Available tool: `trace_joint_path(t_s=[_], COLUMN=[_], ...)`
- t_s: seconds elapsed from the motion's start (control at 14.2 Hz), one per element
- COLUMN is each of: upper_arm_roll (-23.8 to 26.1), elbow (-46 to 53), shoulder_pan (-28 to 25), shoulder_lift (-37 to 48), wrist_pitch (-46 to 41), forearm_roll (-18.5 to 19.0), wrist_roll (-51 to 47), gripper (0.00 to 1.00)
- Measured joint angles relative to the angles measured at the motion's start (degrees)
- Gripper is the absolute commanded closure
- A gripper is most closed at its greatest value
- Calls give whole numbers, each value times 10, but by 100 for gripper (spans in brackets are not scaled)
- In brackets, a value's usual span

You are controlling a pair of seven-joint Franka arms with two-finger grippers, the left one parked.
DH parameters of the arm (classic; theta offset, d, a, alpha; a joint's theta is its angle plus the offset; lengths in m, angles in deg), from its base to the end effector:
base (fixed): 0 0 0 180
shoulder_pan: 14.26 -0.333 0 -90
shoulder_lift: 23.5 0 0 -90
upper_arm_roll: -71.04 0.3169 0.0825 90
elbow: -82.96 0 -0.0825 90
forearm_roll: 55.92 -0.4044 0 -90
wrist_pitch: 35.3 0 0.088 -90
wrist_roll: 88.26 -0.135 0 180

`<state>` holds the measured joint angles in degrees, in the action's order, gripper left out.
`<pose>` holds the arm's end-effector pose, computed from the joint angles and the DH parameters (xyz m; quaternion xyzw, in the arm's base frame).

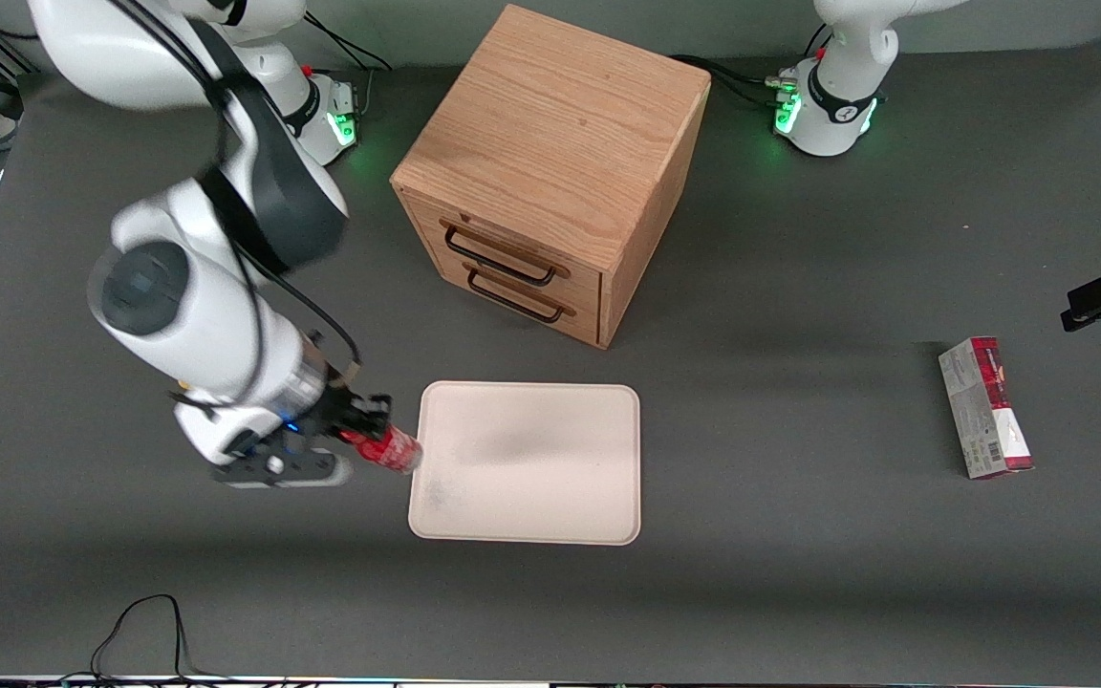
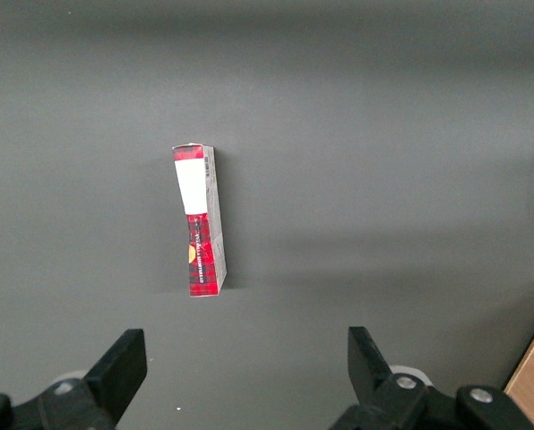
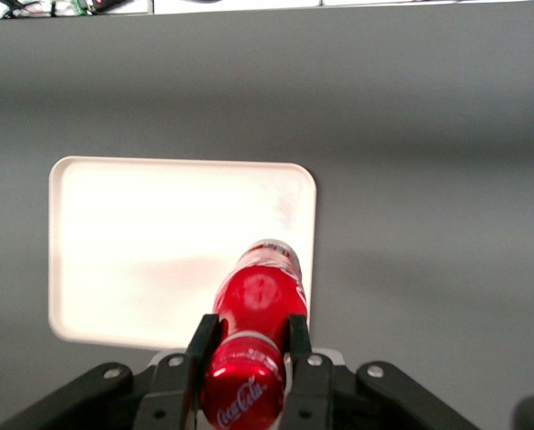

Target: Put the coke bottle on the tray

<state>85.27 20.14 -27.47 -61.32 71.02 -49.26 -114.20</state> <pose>0.7130 0.2969 0.4229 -0.9981 0.0034 -0.0442 0.0417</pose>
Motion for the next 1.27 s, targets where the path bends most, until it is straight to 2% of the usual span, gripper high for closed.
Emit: trace_joint_path(t_s=[0.21,0.49,0.56,0.99,1.27], upper_arm_roll=[3,4,4,5,-11], elbow=[4,-2,-5,-6,-8], shoulder_pan=[-7,-12,-13,-14,-14], shoulder_lift=[-76,-118,-121,-114,-48], wrist_pitch=[59,97,106,117,47], forearm_roll=[27,54,56,74,76], wrist_roll=[-1,-1,-1,-18,-14], gripper=[100,100,1,0,0])
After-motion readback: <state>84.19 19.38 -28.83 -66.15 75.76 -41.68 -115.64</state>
